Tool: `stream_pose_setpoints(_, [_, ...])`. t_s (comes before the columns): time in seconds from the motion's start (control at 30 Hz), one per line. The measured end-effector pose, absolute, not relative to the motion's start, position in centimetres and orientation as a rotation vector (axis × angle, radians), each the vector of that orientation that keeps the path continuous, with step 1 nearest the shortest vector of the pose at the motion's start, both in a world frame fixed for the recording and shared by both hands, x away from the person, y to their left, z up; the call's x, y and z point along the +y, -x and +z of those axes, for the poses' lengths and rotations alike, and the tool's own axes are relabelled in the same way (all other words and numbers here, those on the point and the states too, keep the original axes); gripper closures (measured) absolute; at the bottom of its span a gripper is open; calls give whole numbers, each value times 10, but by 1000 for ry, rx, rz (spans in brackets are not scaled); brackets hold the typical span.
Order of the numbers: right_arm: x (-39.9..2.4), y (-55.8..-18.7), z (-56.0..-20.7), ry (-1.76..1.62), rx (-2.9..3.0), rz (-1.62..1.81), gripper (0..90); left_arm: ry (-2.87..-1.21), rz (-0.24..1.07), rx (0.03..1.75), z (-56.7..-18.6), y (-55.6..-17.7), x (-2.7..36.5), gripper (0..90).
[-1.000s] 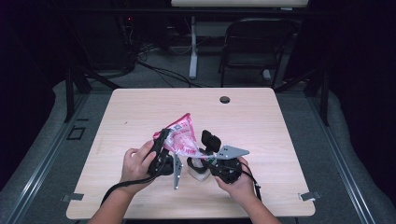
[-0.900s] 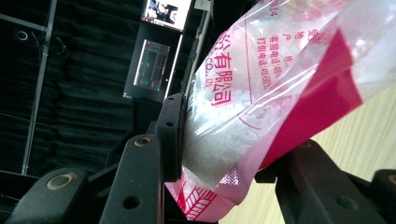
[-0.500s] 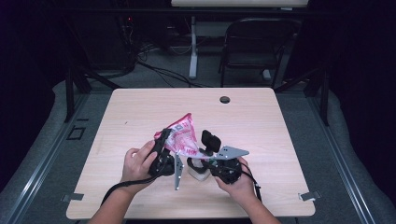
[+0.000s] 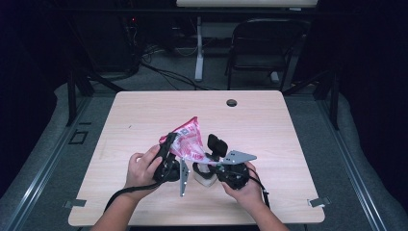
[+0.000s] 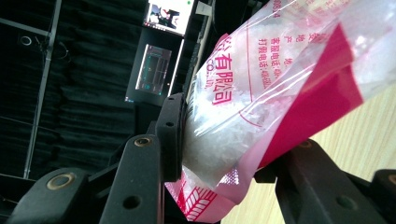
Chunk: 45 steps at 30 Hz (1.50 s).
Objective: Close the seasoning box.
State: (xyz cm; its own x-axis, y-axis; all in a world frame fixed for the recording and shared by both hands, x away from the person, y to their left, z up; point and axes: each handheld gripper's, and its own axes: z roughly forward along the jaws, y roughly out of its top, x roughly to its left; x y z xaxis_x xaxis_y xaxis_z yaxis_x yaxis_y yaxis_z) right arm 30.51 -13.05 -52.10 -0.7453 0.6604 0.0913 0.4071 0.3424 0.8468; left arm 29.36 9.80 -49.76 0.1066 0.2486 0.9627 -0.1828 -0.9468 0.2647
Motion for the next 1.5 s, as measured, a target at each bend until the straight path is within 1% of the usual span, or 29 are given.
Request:
stream_pose_setpoints(0.43, [-131, -305, -521, -964, 2342, 1355, 899, -2058, 1910, 57, -497, -292, 97, 636])
stream_pose_setpoints(1.07, [-130, -302, -518, -965, 2306, 1347, 899, -2079, 1910, 53, -499, -295, 98, 641])
stream_pose_setpoints(1.5, [-131, -301, -516, -959, 2282, 1356, 900, -2082, 1911, 51, -500, -296, 100, 656])
